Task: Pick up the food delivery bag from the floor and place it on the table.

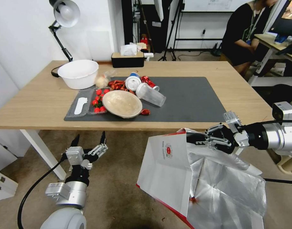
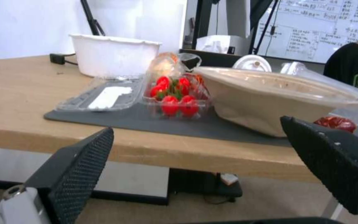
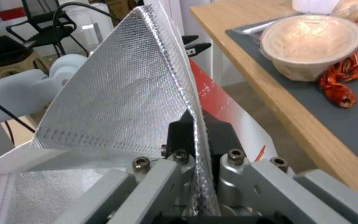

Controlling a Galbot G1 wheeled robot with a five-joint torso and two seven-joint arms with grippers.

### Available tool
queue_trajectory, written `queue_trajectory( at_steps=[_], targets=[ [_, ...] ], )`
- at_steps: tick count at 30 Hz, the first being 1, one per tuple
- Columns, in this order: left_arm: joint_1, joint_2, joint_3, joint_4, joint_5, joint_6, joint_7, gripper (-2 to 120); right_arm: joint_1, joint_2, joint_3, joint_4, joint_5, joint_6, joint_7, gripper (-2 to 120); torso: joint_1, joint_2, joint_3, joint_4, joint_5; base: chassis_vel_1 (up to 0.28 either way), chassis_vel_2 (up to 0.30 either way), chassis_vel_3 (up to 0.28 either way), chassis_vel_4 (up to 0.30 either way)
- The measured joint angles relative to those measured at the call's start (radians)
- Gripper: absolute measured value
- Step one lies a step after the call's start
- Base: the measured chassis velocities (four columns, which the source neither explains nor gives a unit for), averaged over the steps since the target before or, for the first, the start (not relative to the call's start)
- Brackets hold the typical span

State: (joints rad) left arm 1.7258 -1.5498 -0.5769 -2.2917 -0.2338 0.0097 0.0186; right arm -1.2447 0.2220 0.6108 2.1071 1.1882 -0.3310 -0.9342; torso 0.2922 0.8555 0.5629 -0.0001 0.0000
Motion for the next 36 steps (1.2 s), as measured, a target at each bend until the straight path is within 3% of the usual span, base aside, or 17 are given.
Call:
queue_trajectory(
  at_steps=[11, 28, 36],
  targets=[
    [0.001, 0.000, 0.000, -0.003, 0.000, 0.000, 0.000, 100, 0.000, -0.001, 0.001, 0.001, 0.000, 0.000, 0.000, 0, 0.011, 0.027, 0.016, 0.0000, 0.0000, 0.000, 0.000, 0.000, 0.000],
    [-0.001, -0.001, 0.002, 0.002, 0.000, 0.000, -0.001, 100, 0.001, 0.001, 0.003, 0.000, 0.000, 0.003, 0.000, 0, 0.064, 0.148, 0.084, 0.0000, -0.0001, 0.000, 0.000, 0.000, 0.000],
    [-0.001, -0.001, 0.002, 0.004, 0.000, 0.000, -0.001, 100, 0.001, 0.002, 0.003, 0.000, 0.000, 0.003, 0.001, 0, 0.079, 0.185, 0.105, 0.0000, 0.0000, 0.000, 0.000, 0.000, 0.000]
  ],
)
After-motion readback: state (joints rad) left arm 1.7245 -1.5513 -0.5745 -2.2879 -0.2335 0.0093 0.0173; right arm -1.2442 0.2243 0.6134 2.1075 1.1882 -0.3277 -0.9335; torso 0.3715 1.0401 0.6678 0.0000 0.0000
